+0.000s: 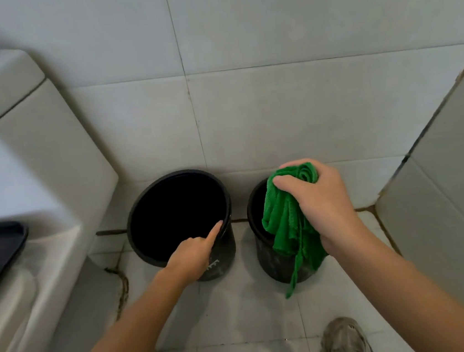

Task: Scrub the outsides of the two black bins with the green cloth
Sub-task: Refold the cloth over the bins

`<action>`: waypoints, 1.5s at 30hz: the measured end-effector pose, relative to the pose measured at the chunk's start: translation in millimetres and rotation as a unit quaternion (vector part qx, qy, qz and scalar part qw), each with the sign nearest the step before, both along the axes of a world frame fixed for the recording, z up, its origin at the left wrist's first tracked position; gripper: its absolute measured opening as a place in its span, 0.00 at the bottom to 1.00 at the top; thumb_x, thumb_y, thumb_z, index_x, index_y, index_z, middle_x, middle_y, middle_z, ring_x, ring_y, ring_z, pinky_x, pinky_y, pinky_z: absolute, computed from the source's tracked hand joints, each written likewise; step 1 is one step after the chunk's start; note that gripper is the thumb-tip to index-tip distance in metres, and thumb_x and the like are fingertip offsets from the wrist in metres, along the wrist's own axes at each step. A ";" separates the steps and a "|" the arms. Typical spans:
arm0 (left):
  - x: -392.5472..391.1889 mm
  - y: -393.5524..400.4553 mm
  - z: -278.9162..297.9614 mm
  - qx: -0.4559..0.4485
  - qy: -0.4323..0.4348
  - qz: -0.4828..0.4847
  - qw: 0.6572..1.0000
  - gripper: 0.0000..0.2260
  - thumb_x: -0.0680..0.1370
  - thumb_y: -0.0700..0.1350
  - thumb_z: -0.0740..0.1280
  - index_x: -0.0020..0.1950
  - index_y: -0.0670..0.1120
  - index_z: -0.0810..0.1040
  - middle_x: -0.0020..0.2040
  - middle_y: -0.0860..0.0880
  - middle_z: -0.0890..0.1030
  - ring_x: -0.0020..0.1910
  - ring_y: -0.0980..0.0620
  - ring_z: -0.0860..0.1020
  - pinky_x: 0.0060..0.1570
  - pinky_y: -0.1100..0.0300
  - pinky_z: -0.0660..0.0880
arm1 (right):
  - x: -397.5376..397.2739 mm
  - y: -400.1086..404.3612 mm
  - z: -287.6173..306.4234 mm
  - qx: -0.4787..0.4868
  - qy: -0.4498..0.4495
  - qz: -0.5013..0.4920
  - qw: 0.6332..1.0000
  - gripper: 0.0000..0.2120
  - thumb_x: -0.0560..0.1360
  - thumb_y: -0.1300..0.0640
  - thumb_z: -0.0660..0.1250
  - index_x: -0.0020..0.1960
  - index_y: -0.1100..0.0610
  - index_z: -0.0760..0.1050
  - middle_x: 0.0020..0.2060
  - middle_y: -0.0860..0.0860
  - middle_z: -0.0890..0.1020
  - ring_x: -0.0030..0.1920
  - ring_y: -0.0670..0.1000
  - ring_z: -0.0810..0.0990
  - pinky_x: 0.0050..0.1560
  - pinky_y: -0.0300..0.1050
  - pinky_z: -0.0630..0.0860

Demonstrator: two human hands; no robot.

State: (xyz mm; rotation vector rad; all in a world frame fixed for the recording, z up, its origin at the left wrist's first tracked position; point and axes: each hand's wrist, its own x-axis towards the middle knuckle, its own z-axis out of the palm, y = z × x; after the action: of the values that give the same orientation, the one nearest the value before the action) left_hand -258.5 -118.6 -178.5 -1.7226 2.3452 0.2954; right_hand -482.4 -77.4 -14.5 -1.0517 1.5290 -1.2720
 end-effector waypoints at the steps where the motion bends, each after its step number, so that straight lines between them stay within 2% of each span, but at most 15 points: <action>1: -1.3 1.2 -5.1 0.004 -0.008 -0.007 1.000 0.37 0.81 0.36 0.58 0.80 0.51 0.37 0.38 0.48 0.74 0.35 0.49 0.74 0.36 0.55 0.68 | -0.7 -0.6 -1.4 0.001 0.000 -0.002 1.000 0.04 0.72 0.60 0.73 0.45 0.54 0.81 0.40 0.51 0.84 0.41 0.49 0.83 0.44 0.47 0.81; 7: -9.8 3.8 -24.9 0.011 -0.041 -0.047 0.998 0.38 0.79 0.35 0.60 0.81 0.51 0.40 0.41 0.46 0.75 0.38 0.48 0.72 0.39 0.55 0.67 | -1.9 -1.4 -7.2 0.011 -0.014 -0.007 1.000 0.04 0.72 0.60 0.73 0.45 0.54 0.81 0.40 0.52 0.84 0.41 0.52 0.84 0.44 0.50 0.82; 12: -12.5 -12.2 -42.5 0.007 -0.030 -0.061 0.998 0.37 0.80 0.40 0.63 0.81 0.51 0.42 0.51 0.44 0.81 0.48 0.44 0.80 0.42 0.55 0.70 | 3.1 0.6 -7.4 0.010 -0.014 0.001 1.000 0.04 0.72 0.61 0.73 0.45 0.54 0.81 0.41 0.52 0.84 0.42 0.51 0.84 0.45 0.49 0.82; 15: -13.7 -11.9 -39.6 0.029 -0.046 -0.069 0.996 0.37 0.82 0.50 0.62 0.81 0.49 0.38 0.66 0.42 0.75 0.59 0.43 0.77 0.55 0.51 0.75 | 7.4 1.0 -5.0 0.010 -0.023 -0.006 1.000 0.04 0.71 0.61 0.73 0.45 0.54 0.81 0.41 0.53 0.84 0.43 0.52 0.84 0.47 0.53 0.83; 18: -18.1 -7.6 -3.0 -0.034 -0.004 -0.089 0.995 0.32 0.82 0.53 0.61 0.81 0.46 0.50 0.78 0.40 0.61 0.75 0.41 0.64 0.70 0.50 0.66 | 10.2 0.8 0.6 -0.002 -0.036 -0.022 0.999 0.04 0.71 0.59 0.73 0.45 0.52 0.81 0.41 0.53 0.84 0.43 0.53 0.84 0.49 0.55 0.82; 20: -24.5 -7.1 37.4 -0.107 0.113 -0.068 0.986 0.26 0.82 0.52 0.63 0.78 0.46 0.63 0.75 0.42 0.67 0.73 0.43 0.67 0.68 0.50 0.68 | 12.0 1.0 5.1 -0.012 -0.050 -0.037 0.998 0.05 0.71 0.58 0.73 0.46 0.52 0.80 0.41 0.53 0.84 0.43 0.53 0.84 0.49 0.55 0.82; 22: -32.5 -2.1 83.8 -0.135 0.253 -0.023 0.958 0.20 0.81 0.51 0.63 0.73 0.47 0.72 0.69 0.47 0.76 0.67 0.48 0.74 0.64 0.51 0.73 | 12.8 1.3 9.8 -0.022 -0.076 -0.055 0.995 0.05 0.72 0.58 0.73 0.47 0.53 0.80 0.42 0.54 0.84 0.44 0.54 0.84 0.50 0.55 0.82; 25: -44.9 33.7 146.7 -0.030 0.488 0.003 0.872 0.17 0.79 0.52 0.64 0.67 0.49 0.77 0.60 0.54 0.82 0.60 0.58 0.79 0.60 0.56 0.77 | 15.3 4.6 19.6 -0.031 -0.146 -0.063 0.987 0.06 0.73 0.60 0.73 0.49 0.55 0.81 0.43 0.56 0.84 0.45 0.55 0.84 0.49 0.55 0.82; 26: -47.3 50.6 164.1 0.006 0.532 -0.012 0.847 0.18 0.78 0.52 0.64 0.66 0.49 0.78 0.59 0.54 0.83 0.60 0.59 0.80 0.59 0.57 0.77 | 16.9 7.1 23.4 -0.035 -0.172 -0.058 0.983 0.06 0.73 0.60 0.72 0.50 0.57 0.80 0.42 0.56 0.84 0.44 0.55 0.84 0.48 0.54 0.82; 29: -49.7 90.0 192.4 0.029 0.575 -0.038 0.817 0.20 0.76 0.55 0.64 0.66 0.49 0.78 0.60 0.54 0.82 0.61 0.55 0.80 0.59 0.56 0.77 | 24.0 18.8 33.7 -0.050 -0.233 -0.033 0.971 0.07 0.75 0.61 0.71 0.52 0.58 0.80 0.39 0.54 0.84 0.41 0.52 0.84 0.43 0.49 0.81; 33: -40.1 102.9 201.0 -0.089 0.556 -0.031 0.826 0.18 0.76 0.55 0.64 0.65 0.53 0.78 0.57 0.58 0.82 0.59 0.57 0.80 0.57 0.58 0.77 | 30.2 38.3 47.3 -0.050 -0.307 0.034 0.950 0.08 0.76 0.61 0.69 0.55 0.59 0.79 0.36 0.52 0.83 0.36 0.48 0.83 0.35 0.41 0.79; 36: -37.4 105.7 199.8 -0.127 0.514 -0.032 0.847 0.19 0.73 0.56 0.66 0.64 0.55 0.77 0.56 0.60 0.82 0.57 0.57 0.80 0.55 0.55 0.78 | 33.1 47.0 51.1 -0.052 -0.305 0.055 0.949 0.09 0.76 0.60 0.69 0.55 0.58 0.79 0.38 0.53 0.83 0.39 0.49 0.83 0.40 0.44 0.81; 38: -39.6 106.9 198.4 -0.141 0.516 -0.013 0.845 0.18 0.72 0.57 0.66 0.61 0.55 0.78 0.54 0.59 0.82 0.55 0.56 0.81 0.51 0.53 0.80 | 34.7 49.2 50.3 -0.055 -0.301 0.055 0.950 0.10 0.75 0.59 0.69 0.55 0.57 0.80 0.40 0.55 0.84 0.41 0.51 0.83 0.45 0.48 0.81; 42: -40.0 103.4 203.1 -0.161 0.556 -0.004 0.815 0.11 0.74 0.53 0.64 0.53 0.53 0.82 0.46 0.57 0.84 0.47 0.58 0.82 0.46 0.58 0.79 | 34.6 50.6 51.5 -0.046 -0.307 0.089 0.946 0.19 0.67 0.54 0.71 0.57 0.57 0.79 0.43 0.55 0.85 0.44 0.52 0.84 0.47 0.47 0.82; 45: -30.7 97.1 211.9 -0.140 0.617 0.030 0.774 0.09 0.72 0.53 0.65 0.47 0.52 0.82 0.42 0.52 0.84 0.41 0.59 0.81 0.42 0.57 0.80 | 29.0 48.3 54.0 -0.035 -0.298 0.153 0.942 0.18 0.70 0.54 0.69 0.58 0.59 0.80 0.49 0.59 0.85 0.49 0.56 0.84 0.49 0.47 0.82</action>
State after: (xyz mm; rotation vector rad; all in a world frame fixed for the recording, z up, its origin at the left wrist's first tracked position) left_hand -289.3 -21.5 33.5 -2.0636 3.2615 1.5863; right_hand -453.4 -29.1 39.4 -0.8043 0.8321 -1.2752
